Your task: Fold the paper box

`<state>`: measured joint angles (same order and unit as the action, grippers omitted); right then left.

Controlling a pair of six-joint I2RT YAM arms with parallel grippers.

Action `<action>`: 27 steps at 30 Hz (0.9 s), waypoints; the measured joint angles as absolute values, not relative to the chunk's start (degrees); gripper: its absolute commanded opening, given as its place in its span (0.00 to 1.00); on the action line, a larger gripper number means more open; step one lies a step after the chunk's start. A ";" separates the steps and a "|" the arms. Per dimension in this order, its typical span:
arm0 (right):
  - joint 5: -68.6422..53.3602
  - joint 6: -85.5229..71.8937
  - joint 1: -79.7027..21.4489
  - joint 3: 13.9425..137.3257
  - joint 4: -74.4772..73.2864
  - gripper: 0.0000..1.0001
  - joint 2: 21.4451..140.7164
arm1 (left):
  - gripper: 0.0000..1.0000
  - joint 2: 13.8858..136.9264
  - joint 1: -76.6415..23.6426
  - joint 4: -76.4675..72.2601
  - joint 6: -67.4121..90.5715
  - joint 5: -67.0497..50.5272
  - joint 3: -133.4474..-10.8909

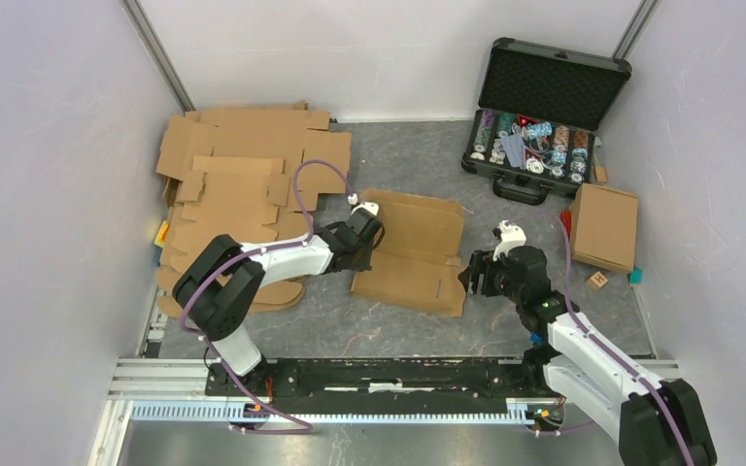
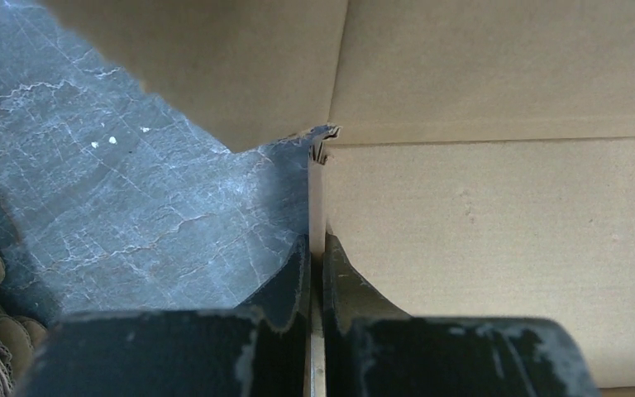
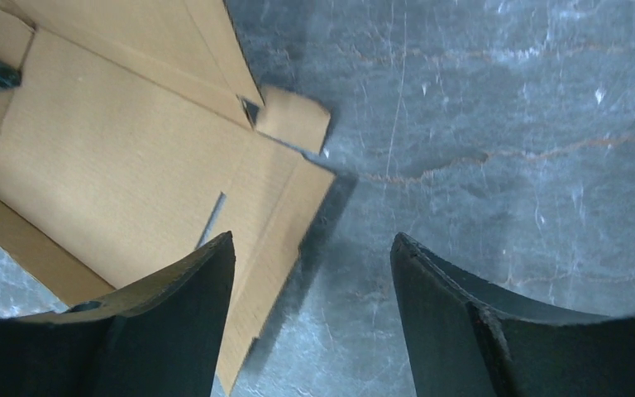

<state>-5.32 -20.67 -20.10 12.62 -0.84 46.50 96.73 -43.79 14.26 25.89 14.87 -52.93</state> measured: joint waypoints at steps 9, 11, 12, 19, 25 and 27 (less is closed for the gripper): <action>-6.57 -21.19 -16.05 17.56 2.09 0.69 53.74 | 0.02 96.01 -43.62 11.51 23.99 10.24 -51.57; -6.37 -21.21 -15.27 17.56 2.33 0.66 54.28 | 0.02 95.37 -43.48 10.07 23.86 8.71 -50.48; -5.98 -21.30 -14.66 17.56 2.33 0.65 54.35 | 0.02 95.09 -43.46 9.26 23.77 8.16 -49.84; -1.63 -21.19 -11.75 14.57 4.95 0.44 50.41 | 0.02 91.90 -42.24 3.27 23.09 4.58 -45.01; -1.58 -19.68 -11.60 15.92 4.05 0.26 56.42 | 0.02 90.74 -41.87 1.52 22.79 2.66 -43.51; -3.20 -19.40 -11.60 16.84 3.55 0.25 58.78 | 0.02 90.45 -41.87 1.39 22.70 2.39 -43.35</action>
<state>-3.20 -19.40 -11.60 16.84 3.55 58.78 90.45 -41.87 1.39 22.70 2.39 -43.35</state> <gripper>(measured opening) 0.264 0.060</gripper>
